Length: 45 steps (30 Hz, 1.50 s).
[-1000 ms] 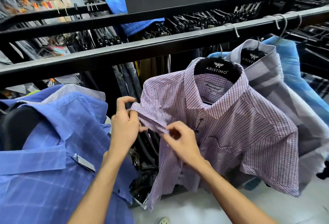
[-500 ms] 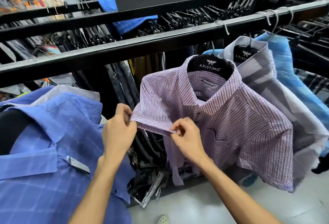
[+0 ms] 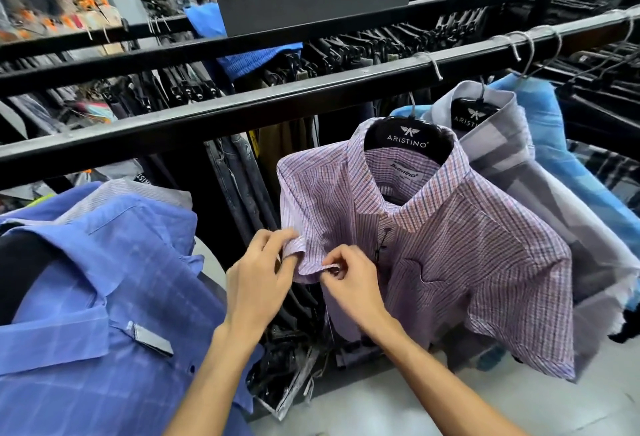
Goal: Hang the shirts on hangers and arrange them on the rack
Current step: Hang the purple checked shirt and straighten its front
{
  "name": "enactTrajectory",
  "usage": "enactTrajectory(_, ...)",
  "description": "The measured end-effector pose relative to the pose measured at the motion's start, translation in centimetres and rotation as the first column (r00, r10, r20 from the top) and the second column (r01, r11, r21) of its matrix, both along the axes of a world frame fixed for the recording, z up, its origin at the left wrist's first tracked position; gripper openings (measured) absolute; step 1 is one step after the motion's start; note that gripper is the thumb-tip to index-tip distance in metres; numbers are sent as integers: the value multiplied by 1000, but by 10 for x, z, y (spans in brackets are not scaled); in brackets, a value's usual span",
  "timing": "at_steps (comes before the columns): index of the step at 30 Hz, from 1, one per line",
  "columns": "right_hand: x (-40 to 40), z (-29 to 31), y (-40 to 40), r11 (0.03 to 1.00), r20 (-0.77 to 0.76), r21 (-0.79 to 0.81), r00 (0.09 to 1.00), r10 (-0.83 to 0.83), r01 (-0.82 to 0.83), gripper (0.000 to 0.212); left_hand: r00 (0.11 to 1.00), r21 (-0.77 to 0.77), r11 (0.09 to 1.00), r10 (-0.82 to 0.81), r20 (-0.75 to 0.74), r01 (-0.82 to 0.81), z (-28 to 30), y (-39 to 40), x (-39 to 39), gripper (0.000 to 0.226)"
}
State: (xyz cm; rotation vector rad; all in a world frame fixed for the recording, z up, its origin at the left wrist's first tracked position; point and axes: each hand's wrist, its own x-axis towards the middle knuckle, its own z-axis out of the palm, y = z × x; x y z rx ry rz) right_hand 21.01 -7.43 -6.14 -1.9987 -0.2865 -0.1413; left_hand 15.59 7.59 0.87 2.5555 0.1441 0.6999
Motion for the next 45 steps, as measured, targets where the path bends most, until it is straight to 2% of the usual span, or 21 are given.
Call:
enactTrajectory(2, 2, -2, -1, 999, 15, 27, 1000, -25, 25, 28, 993, -152, 984, 103, 53, -94, -2, 5, 2, 15)
enactTrajectory(4, 2, -5, -2, 1000, 59, 24, 998, 15, -16, 30, 979, -336, 921, 205, -8, -195, -7, 18, 8, 16)
enactTrajectory(5, 2, -7, -3, 998, 78, 2, 994, 70, -71, 30, 975, -366, 904, 211, -68, -221, -11, 25, 10, 20)
enactTrajectory(9, 3, -15, -9, 947, 63, -132, 951, 302, -292, 25, 955, -191, 972, 76, -286, -135, -21, 41, 8, 44)
enactTrajectory(11, 4, -12, -16, 928, 86, -164, 932, 352, -335, 26, 963, -196, 979, -1, -269, -54, -19, 37, 9, 46)
enactTrajectory(13, 4, -2, -22, 932, 162, -172, 924, 347, -319, 27, 983, -209, 978, -35, -178, -3, -16, 27, 16, 44)
enactTrajectory(16, 0, 22, -30, 967, 337, -138, 908, 247, -212, 24, 995, -274, 958, -95, -11, 88, -8, 0, 29, 34)
enactTrajectory(20, -14, 63, -53, 998, 549, -52, 834, 57, -34, 20, 951, -346, 892, -228, 209, 290, 28, -37, 50, 24)
enactTrajectory(23, -20, 100, -81, 985, 673, 50, 722, -157, 168, 21, 918, -335, 859, -325, 230, 388, 60, -56, 71, 31)
enactTrajectory(26, -15, 129, -113, 893, 724, 62, 596, -347, 445, 26, 912, -242, 882, -373, 169, 406, 79, -67, 98, 43)
enactTrajectory(28, -9, 135, -135, 833, 672, -65, 641, -370, 549, 42, 901, -196, 880, -414, 130, 433, 83, -66, 118, 46)
enactTrajectory(30, -6, 129, -155, 826, 579, -188, 739, -344, 531, 51, 858, -152, 845, -503, 102, 513, 80, -58, 138, 42)
enactTrajectory(32, -8, 120, -169, 840, 542, -192, 769, -340, 507, 47, 847, -81, 843, -531, 31, 532, 77, -46, 152, 46)
enactTrajectory(35, -12, 115, -183, 868, 577, -139, 751, -321, 478, 31, 847, -51, 847, -530, -28, 529, 82, -35, 156, 40)
enactTrajectory(37, -14, 117, -188, 877, 603, -155, 746, -280, 455, 28, 835, -108, 830, -551, 0, 547, 85, -33, 153, 28)
enactTrajectory(40, -11, 123, -197, 906, 607, -196, 772, -189, 376, 26, 801, -262, 767, -598, 38, 586, 90, -30, 146, 30)
enactTrajectory(45, -2, 134, -208, 947, 540, -181, 832, -131, 266, 15, 759, -340, 710, -651, 17, 617, 93, -29, 150, 18)
